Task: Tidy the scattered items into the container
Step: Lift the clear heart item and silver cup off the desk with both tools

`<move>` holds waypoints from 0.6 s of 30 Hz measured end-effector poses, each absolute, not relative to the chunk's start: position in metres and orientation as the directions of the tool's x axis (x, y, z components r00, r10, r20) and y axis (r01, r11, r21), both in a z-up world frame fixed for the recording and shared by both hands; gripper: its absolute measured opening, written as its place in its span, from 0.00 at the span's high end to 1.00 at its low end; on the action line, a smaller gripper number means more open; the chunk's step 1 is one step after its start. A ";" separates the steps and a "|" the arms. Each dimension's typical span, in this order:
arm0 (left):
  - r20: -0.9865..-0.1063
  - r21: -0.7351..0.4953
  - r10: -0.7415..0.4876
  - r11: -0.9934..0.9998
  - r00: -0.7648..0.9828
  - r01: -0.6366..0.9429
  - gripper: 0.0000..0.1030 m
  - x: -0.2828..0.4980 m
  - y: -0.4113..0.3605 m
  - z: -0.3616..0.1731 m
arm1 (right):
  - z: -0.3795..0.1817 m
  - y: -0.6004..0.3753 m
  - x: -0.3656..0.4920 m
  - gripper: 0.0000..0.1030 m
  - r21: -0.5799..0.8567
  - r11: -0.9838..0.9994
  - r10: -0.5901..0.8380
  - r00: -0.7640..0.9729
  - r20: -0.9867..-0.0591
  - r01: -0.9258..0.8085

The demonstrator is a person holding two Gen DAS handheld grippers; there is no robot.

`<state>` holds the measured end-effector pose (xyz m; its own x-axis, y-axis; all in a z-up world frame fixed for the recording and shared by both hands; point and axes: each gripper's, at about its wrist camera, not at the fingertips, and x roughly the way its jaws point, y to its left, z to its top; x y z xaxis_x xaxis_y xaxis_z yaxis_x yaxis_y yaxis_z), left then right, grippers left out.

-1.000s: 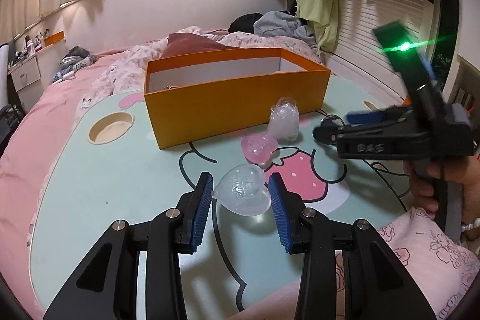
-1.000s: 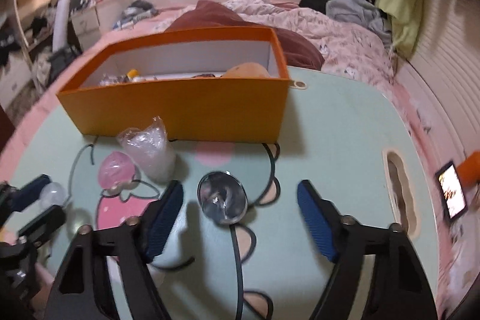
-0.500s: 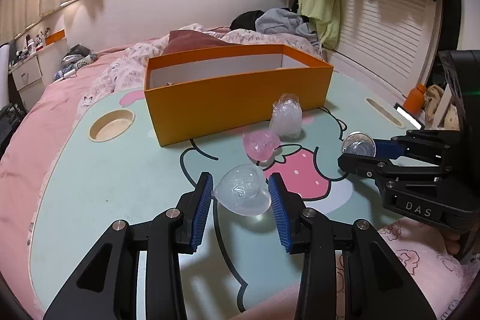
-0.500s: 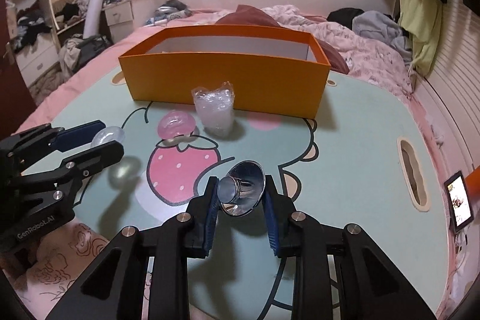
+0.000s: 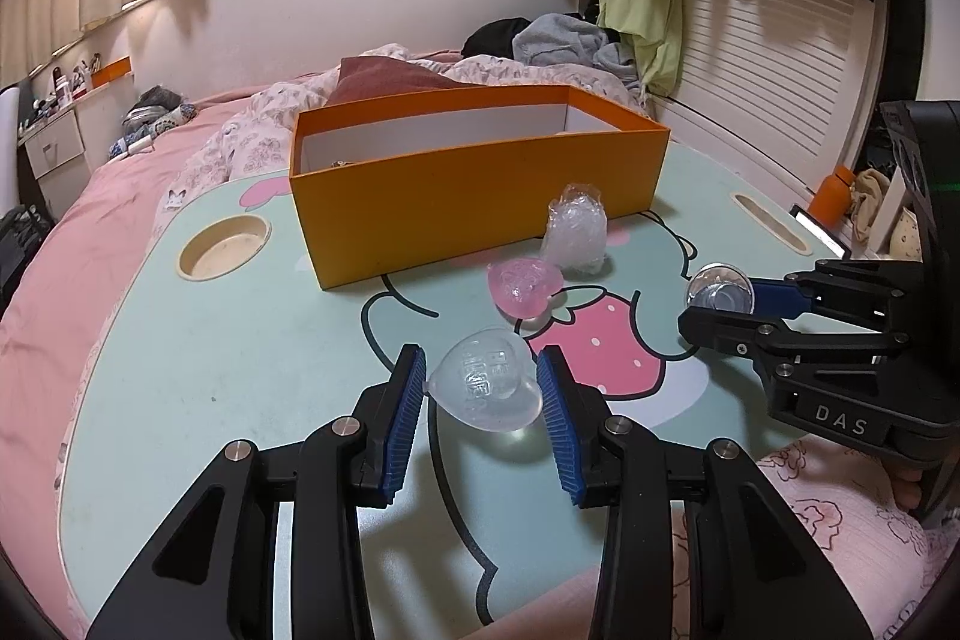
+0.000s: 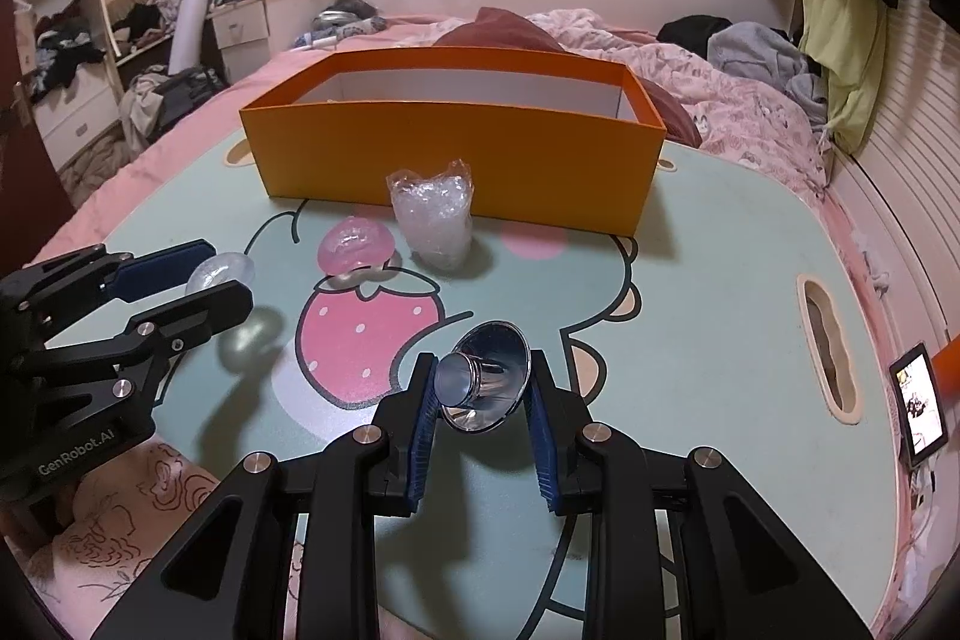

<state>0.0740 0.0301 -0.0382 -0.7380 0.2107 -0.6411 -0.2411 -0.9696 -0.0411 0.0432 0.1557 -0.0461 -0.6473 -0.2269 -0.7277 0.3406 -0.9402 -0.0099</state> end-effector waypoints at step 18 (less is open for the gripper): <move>-0.642 -0.042 0.211 -0.970 -0.737 -0.241 0.61 0.074 0.030 -0.039 | -0.046 0.156 0.044 0.74 -0.009 -0.941 -0.226 -0.647 -0.728 0.338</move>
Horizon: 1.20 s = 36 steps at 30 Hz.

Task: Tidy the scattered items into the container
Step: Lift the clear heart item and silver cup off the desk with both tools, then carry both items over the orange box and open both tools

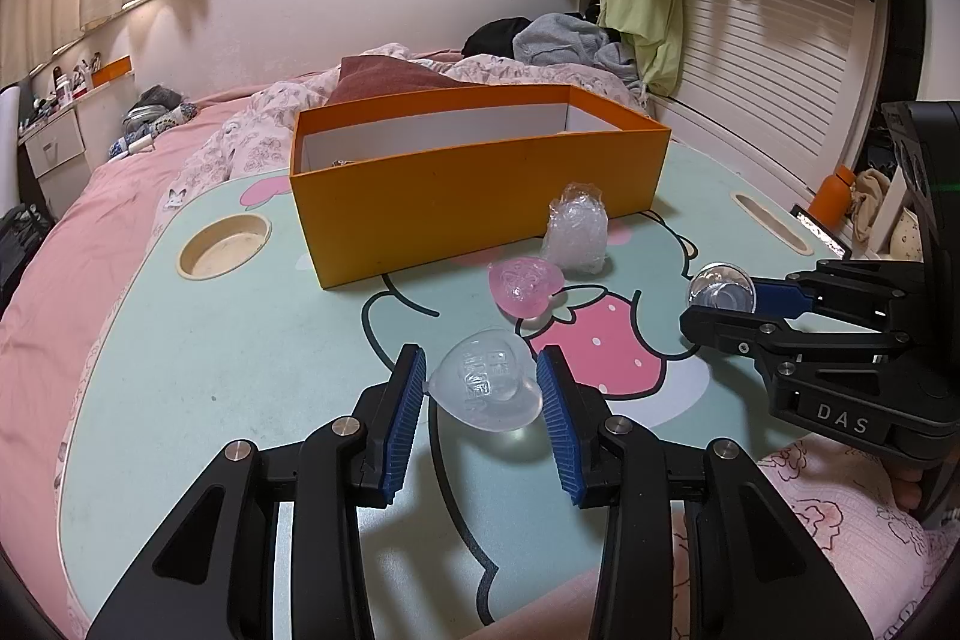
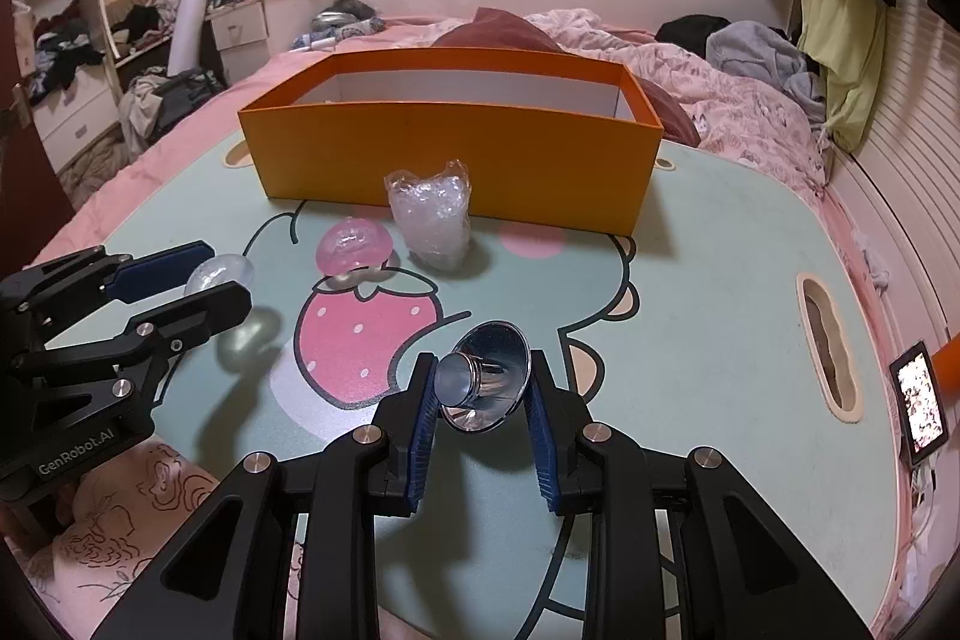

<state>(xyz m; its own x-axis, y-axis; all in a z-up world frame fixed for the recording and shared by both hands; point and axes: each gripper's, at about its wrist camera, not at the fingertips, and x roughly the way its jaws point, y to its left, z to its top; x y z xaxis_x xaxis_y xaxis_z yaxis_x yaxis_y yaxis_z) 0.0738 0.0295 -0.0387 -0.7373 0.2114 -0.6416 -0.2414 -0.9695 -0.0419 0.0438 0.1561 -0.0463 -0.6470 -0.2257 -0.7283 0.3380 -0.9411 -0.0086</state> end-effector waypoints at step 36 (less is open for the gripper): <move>-0.619 -0.018 0.158 -0.982 -0.769 -0.188 0.61 -0.016 0.015 0.054 | 0.033 0.162 -0.024 0.74 0.039 -0.960 -0.236 -0.728 -0.643 0.276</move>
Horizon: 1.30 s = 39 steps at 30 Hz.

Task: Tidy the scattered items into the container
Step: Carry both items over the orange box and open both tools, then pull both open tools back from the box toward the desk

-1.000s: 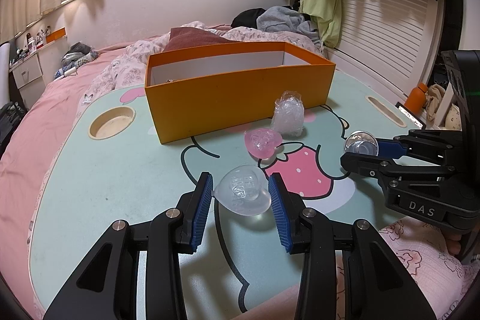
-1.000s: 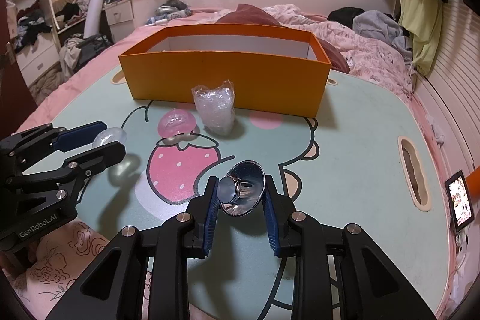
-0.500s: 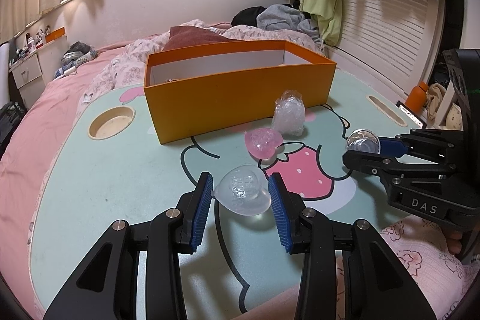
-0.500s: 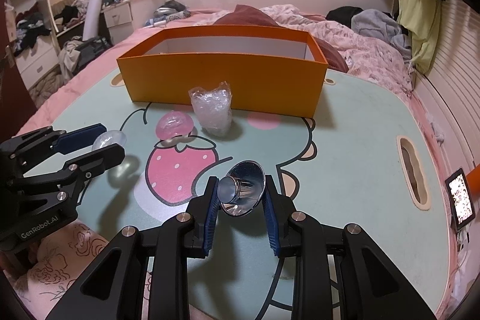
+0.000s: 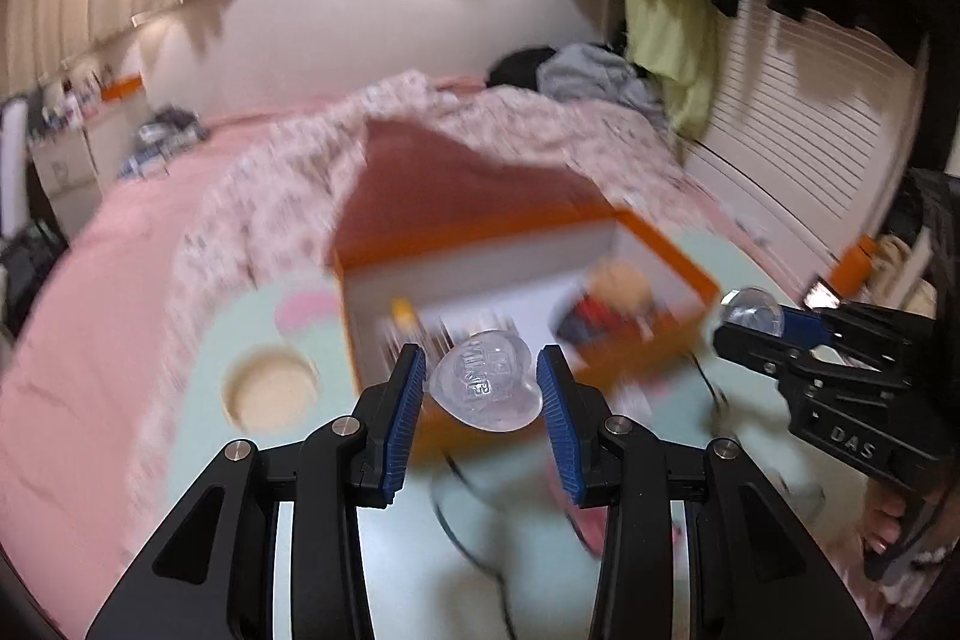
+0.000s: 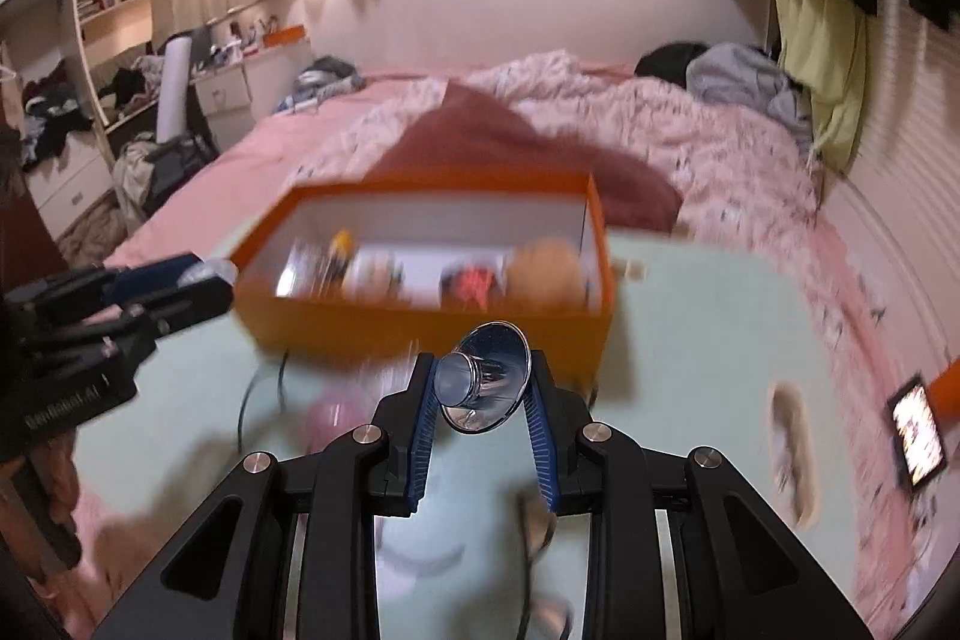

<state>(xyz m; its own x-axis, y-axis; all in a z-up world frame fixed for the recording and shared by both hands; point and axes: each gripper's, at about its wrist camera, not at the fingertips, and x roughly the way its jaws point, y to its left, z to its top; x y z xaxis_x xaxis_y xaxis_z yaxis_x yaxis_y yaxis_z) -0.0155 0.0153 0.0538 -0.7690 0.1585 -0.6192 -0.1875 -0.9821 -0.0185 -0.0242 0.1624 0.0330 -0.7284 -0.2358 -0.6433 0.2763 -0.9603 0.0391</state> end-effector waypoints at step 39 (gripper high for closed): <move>-0.648 -0.232 0.225 -0.968 -0.727 -0.092 0.23 -0.041 -0.018 0.049 | 0.055 0.180 -0.065 0.34 0.200 -0.959 -0.284 -0.743 -0.606 0.203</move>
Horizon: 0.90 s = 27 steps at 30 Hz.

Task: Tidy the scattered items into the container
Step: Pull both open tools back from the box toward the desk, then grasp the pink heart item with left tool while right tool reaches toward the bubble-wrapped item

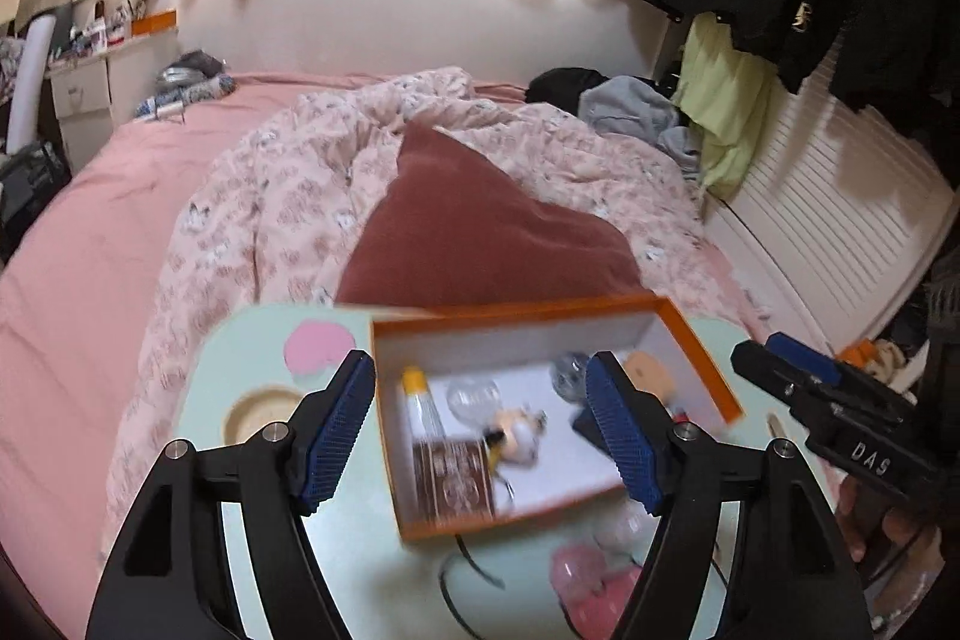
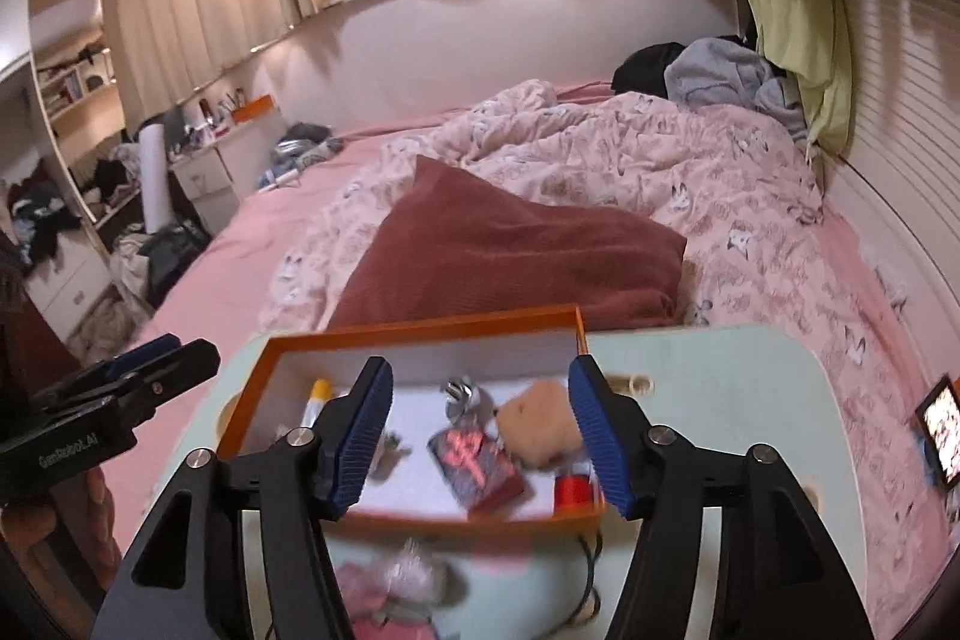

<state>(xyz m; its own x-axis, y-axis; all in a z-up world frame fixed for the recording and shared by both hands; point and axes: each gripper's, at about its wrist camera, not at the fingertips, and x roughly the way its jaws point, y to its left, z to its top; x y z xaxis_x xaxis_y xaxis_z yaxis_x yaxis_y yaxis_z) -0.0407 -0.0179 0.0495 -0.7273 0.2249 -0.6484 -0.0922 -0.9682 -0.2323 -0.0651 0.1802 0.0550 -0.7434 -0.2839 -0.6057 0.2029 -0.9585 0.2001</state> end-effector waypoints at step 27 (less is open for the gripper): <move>-0.789 -0.024 0.055 -0.998 -0.613 -0.058 0.00 0.026 0.031 -0.060 | -0.052 0.158 0.006 0.27 -0.001 -0.980 -0.124 -0.614 -0.779 0.199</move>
